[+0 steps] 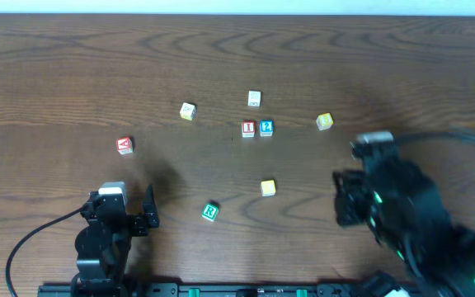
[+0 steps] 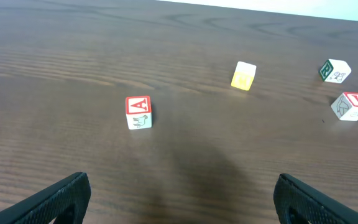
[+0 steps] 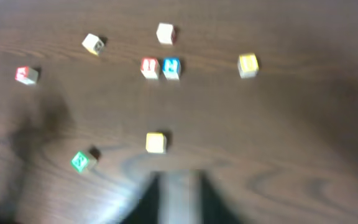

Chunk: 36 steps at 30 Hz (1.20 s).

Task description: Spell out Ai2

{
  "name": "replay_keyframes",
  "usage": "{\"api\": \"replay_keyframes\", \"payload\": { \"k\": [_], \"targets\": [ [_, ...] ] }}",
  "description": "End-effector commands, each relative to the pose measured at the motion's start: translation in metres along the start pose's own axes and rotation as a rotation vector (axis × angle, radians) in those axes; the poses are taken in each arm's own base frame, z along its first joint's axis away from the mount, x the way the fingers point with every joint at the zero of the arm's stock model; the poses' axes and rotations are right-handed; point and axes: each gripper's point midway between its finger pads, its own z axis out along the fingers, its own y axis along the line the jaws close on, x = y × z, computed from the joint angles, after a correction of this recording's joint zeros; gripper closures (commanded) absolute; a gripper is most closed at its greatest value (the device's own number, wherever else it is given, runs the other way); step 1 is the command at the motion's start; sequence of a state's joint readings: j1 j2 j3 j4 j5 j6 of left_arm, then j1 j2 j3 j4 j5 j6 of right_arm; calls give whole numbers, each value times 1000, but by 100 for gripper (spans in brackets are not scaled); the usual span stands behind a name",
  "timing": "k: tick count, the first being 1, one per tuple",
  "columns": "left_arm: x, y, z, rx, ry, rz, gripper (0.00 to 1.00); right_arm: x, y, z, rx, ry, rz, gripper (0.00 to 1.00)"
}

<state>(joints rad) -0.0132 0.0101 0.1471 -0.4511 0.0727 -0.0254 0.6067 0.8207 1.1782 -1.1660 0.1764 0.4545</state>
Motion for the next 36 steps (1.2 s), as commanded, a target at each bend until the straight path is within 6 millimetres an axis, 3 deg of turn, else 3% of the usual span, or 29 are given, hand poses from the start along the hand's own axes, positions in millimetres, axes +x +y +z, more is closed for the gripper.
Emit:
{"api": "replay_keyframes", "payload": {
  "k": [1, 8, 10, 13, 15, 20, 22, 26, 29, 34, 36],
  "targets": [
    [7, 2, 3, -4, 15, 1, 5, 15, 1, -10, -47, 6, 37, 1],
    [6, 1, 3, 0, 12, -14, 5, 23, 10, -24, -140, 6, 41, 1],
    [8, -6, 2, 39, 22, -125, 5, 23, 10, -24, -141, 10, 41, 1],
    [11, -41, -3, 230, 98, -476, 5, 23, 10, -24, -141, 9, 41, 1],
    [13, -59, -9, 329, 158, -598, 4, 23, 10, -24, -141, 9, 41, 1],
    [10, -55, -7, 305, 140, -636, 5, 23, 10, -24, -141, 8, 37, 1],
    [5, -57, -8, 325, 127, -638, 5, 23, 10, -24, -140, 4, 10, 1],
    [-28, -63, -13, 394, 12, -608, 4, 17, 8, -22, -122, -21, -27, 1],
    [-42, -54, -16, 331, -6, -614, 4, 9, 4, -20, -88, -50, -46, 1],
    [-56, -11, -8, 23, 30, -680, 4, 3, -3, -12, -21, -56, -72, 1],
    [-59, -2, -1, -55, 73, -755, 5, 2, -4, -8, -5, -50, -92, 1]
  ]
}}
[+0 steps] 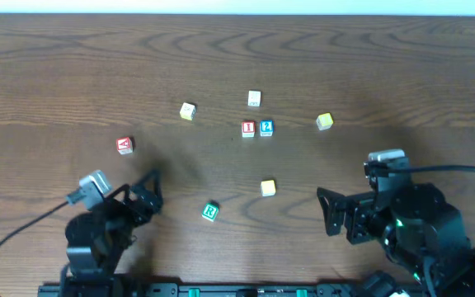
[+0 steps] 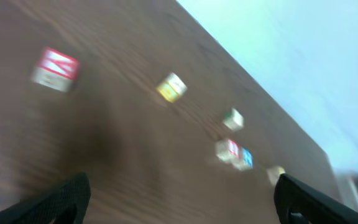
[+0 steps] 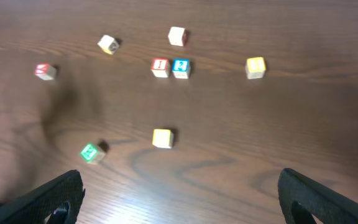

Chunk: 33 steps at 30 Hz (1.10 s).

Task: Spell out Ai2
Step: 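Raise the left arm and reach toward the red A block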

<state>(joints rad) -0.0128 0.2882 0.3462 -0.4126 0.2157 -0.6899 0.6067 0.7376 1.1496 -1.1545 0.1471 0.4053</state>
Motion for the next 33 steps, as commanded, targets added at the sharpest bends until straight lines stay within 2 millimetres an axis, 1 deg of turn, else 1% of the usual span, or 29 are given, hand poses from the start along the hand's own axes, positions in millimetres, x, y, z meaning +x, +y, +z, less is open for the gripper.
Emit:
{"api": "replay_keyframes", "payload": {
  "k": [1, 4, 9, 12, 14, 16, 17, 18, 23, 25, 27, 28, 30, 33],
  "targets": [
    [-30, 11, 5, -166, -63, -133, 4, -3, -5, 7, 52, 3, -61, 1],
    [-34, 11, 22, -246, 2, -239, 4, -3, -4, 13, 60, 19, -66, 1],
    [-41, 12, 50, -435, 163, -260, 4, -1, -3, 21, 72, 52, -72, 1],
    [-48, 4, 67, -506, 249, -273, 4, 0, -3, 24, 76, 61, -74, 1],
    [-55, -10, 83, -479, 290, -288, 4, 0, -3, 24, 77, 63, -74, 1],
    [-61, -27, 98, -411, 317, -295, 4, 0, -3, 24, 78, 64, -77, 1],
    [-59, -33, 102, -381, 340, -287, 5, 0, -3, 24, 77, 64, -83, 1],
    [-60, -34, 106, -374, 344, -273, 5, 0, -3, 24, 78, 65, -83, 1],
    [-65, -32, 114, -378, 307, -315, 4, 3, -5, 24, 82, 80, -119, 1],
    [-65, -30, 113, -398, 298, -355, 0, 4, -5, 24, 84, 85, -127, 1],
    [-61, -16, 108, -492, 265, -467, 0, 5, -6, 24, 84, 88, -139, 1],
    [-59, -4, 102, -569, 232, -541, 6, 5, -6, 24, 84, 88, -139, 1],
    [-54, 13, 94, -680, 179, -654, 6, 5, -6, 24, 85, 89, -139, 1],
    [-50, 21, 97, -726, 152, -731, 7, 5, -7, 24, 89, 90, -140, 1]
  ]
}}
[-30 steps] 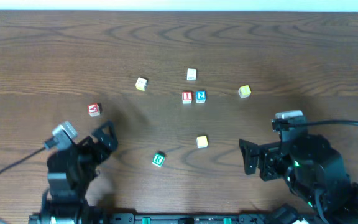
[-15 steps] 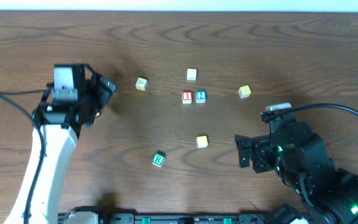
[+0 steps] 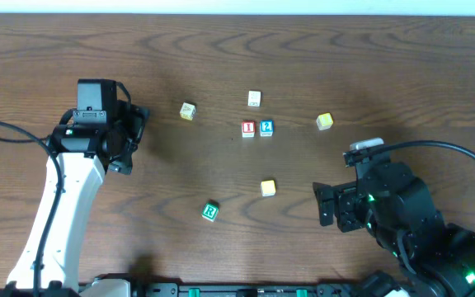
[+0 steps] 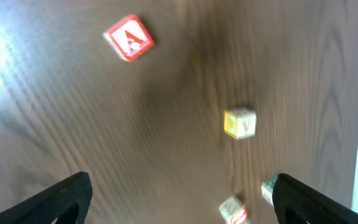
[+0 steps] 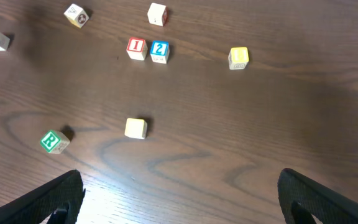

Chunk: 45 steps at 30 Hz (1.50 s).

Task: Spell out Ai2
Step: 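Raise the left arm and reach toward the red A block, then lower the left gripper and grasp the red A block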

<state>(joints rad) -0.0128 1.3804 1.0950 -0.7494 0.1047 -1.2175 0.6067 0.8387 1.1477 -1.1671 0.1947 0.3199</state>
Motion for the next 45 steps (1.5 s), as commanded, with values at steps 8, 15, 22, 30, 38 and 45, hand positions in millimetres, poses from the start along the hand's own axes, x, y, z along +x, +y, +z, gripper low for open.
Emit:
{"api": "replay_keyframes", "payload": {
  "k": [8, 15, 22, 30, 38, 45],
  "targets": [
    [-22, 28, 40, -168, -48, -358, 8, 5, -5, 0, 24, 18, -23, 1],
    [-41, 47, 44, -222, -53, -443, 16, 9, -8, 8, 42, 63, -9, 1],
    [-58, 59, 44, -251, -100, -496, 17, 13, -3, 27, 48, 146, -12, 1],
    [-64, 58, 62, -255, -116, -508, 17, 8, 5, 34, 21, 156, 17, 1],
    [-62, 49, 98, -261, -54, -515, 21, 2, 7, 29, 12, 139, 27, 1],
    [-66, 36, 112, -266, -28, -509, 22, 2, 7, 29, 12, 139, 28, 1]
  ]
}}
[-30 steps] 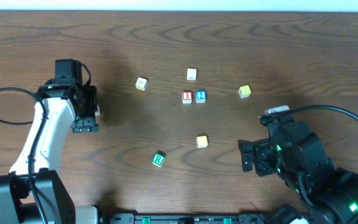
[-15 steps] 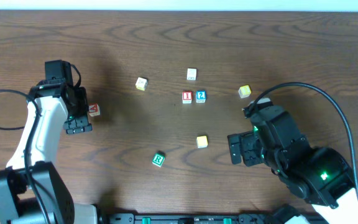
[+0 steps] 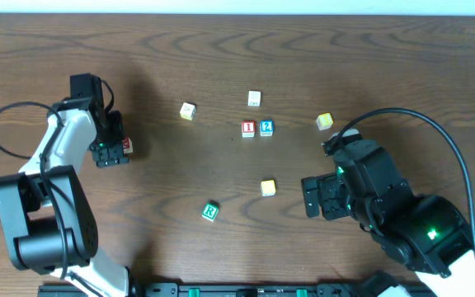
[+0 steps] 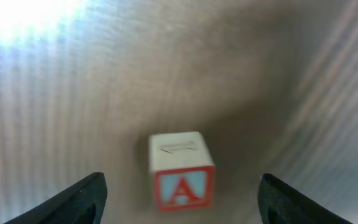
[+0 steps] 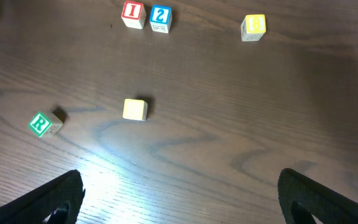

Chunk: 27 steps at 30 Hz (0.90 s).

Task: Spell out Ai2
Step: 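Lower the left gripper and grasp the red A block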

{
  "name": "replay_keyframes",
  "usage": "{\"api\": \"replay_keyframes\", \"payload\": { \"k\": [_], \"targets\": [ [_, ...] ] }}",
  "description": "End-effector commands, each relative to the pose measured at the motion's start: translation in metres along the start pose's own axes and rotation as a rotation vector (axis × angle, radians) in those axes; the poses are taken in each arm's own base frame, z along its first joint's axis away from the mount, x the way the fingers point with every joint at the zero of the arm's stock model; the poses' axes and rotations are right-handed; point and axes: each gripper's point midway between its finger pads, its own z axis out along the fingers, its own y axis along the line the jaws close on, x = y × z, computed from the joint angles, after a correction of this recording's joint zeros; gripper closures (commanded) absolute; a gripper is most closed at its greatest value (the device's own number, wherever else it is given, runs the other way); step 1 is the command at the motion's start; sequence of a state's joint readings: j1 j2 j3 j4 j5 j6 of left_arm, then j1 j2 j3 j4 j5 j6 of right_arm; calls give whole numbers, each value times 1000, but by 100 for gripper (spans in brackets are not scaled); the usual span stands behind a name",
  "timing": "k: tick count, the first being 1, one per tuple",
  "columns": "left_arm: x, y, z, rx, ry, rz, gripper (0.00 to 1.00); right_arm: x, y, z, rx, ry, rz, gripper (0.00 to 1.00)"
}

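Note:
The red A block (image 4: 180, 171) stands on the table at the left, and in the left wrist view it lies between my left gripper's (image 4: 180, 190) open fingers without touching either. From overhead, the left gripper (image 3: 114, 153) covers most of the A block (image 3: 126, 146). The red I block (image 3: 248, 128) and blue 2 block (image 3: 266, 128) sit side by side, touching, at mid-table. My right gripper (image 3: 308, 198) hangs open and holds nothing, to the right of a plain yellow block (image 3: 268, 188). Its wrist view shows the I block (image 5: 132, 12) and the 2 block (image 5: 160, 17).
Loose blocks lie around: a green R block (image 3: 210, 212) near the front, a cream block (image 3: 188, 110), a white block (image 3: 255, 99) behind the pair, and a yellow block (image 3: 325, 122) at the right. The left arm's cable (image 3: 7, 124) loops at the far left.
My left gripper has come down from above the A block to table level, with the block now between its open fingers. The right arm has shifted slightly forward and left over the table.
Both arms began low near the front edge, the A block standing apart at the left. The left arm then swung out and stood over the A block with its gripper open. Now it is down around that block. No block has changed place.

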<state>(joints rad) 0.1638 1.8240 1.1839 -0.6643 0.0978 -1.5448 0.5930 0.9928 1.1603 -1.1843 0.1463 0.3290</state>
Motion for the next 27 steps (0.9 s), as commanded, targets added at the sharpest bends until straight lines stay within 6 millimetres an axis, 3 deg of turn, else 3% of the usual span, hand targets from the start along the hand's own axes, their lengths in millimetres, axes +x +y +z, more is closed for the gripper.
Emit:
{"api": "replay_keyframes", "payload": {
  "k": [1, 3, 10, 12, 18, 27],
  "targets": [
    [-1, -8, 3, -1, 3, -3, 25, -7, -2, -5, -3, -24, 36, 1],
    [-1, -8, 7, -11, 7, -3, 30, -7, -2, -5, -3, -24, 49, 1],
    [3, -5, 17, -36, 34, -5, 31, -8, -2, -5, -4, -29, 54, 1],
    [4, -6, 18, -30, 36, -4, 38, -9, -2, -5, -5, -30, 54, 1],
    [3, -6, 19, -33, 31, -5, 43, -10, -1, -6, -7, -35, 58, 1],
    [2, -6, 19, -32, 26, -4, 44, -12, -1, -6, -9, -42, 59, 1]
  ]
}}
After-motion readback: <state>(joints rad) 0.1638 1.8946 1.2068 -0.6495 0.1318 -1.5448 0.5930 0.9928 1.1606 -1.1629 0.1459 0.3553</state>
